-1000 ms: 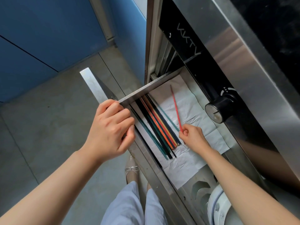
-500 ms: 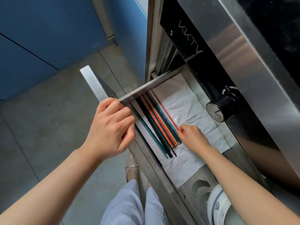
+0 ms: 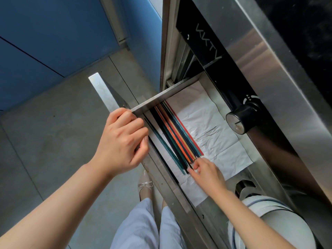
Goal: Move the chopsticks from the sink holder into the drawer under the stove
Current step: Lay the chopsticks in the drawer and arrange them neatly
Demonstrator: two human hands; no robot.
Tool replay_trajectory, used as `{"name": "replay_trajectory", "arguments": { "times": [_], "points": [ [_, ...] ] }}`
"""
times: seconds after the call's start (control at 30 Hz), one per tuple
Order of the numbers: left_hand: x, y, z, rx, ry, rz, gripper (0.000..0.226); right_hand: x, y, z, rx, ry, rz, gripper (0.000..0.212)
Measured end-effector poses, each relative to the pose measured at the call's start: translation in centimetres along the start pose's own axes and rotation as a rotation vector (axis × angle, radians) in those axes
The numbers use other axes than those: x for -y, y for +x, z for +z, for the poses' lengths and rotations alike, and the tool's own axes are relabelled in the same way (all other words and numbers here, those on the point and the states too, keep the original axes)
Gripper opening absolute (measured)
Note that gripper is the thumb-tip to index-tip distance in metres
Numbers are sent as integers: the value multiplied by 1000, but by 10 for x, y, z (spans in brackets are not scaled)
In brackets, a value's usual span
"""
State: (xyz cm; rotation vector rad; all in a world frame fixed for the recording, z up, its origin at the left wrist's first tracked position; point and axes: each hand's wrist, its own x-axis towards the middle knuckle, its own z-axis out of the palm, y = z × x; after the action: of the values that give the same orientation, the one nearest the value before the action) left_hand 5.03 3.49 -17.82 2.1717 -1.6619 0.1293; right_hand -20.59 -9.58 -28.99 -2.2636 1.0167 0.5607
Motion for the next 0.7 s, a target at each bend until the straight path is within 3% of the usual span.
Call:
{"name": "replay_trajectory", "arguments": {
  "times": [0.43,0.7],
  "points": [
    [0,-1,0,1,14,0,48,30,-6,23,9,-165,73,24],
    [0,0,-1,2,9,0,45,31,-12,14,-26,131,163,17]
  ]
}}
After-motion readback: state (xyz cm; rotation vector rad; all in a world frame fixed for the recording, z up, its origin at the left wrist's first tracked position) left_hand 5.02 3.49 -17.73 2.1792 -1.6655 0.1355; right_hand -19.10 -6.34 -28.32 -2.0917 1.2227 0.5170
